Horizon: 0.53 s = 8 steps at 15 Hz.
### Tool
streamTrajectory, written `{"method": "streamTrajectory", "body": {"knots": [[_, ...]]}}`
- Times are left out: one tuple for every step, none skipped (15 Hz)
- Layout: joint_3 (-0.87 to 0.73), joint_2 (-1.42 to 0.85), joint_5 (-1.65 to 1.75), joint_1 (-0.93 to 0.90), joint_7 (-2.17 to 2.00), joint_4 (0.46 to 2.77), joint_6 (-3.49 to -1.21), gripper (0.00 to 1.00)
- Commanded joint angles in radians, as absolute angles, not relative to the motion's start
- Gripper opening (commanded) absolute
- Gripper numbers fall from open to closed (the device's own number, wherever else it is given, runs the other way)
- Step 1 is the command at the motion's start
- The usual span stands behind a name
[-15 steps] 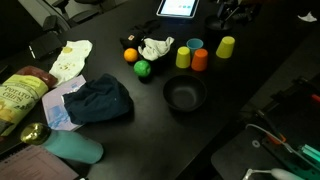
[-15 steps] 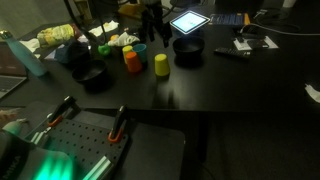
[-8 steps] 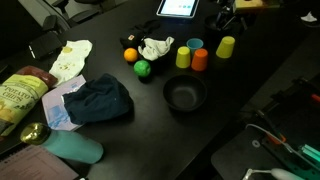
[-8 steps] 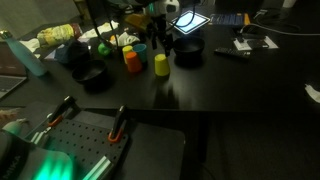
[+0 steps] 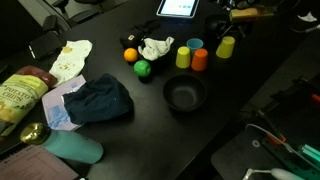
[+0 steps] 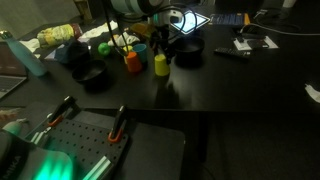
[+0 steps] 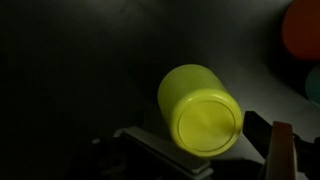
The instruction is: Put the yellow cup on top of the others
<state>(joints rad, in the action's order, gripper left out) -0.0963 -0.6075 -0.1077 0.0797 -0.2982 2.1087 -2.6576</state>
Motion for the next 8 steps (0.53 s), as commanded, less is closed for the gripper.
{"method": "streamTrajectory", "body": {"knots": [[-0.093,-0.622,-0.130,0.082,-0.273,2.068,-2.626,0.74],[-0.097,-0.620,-0.128,0.076,-0.280,2.067,-2.622,0.68],[-0.102,-0.614,-0.126,0.068,-0.293,2.067,-2.609,0.58],[-0.103,-0.607,-0.126,0.063,-0.303,2.067,-2.584,0.51],[-0.098,-0.597,-0.131,0.064,-0.304,2.068,-2.567,0.45],[-0.097,-0.586,-0.132,0.059,-0.311,2.068,-2.544,0.44],[-0.106,-0.570,-0.125,0.043,-0.335,2.070,-2.513,0.44],[-0.104,-0.553,-0.123,0.036,-0.342,2.072,-2.486,0.44]]}}
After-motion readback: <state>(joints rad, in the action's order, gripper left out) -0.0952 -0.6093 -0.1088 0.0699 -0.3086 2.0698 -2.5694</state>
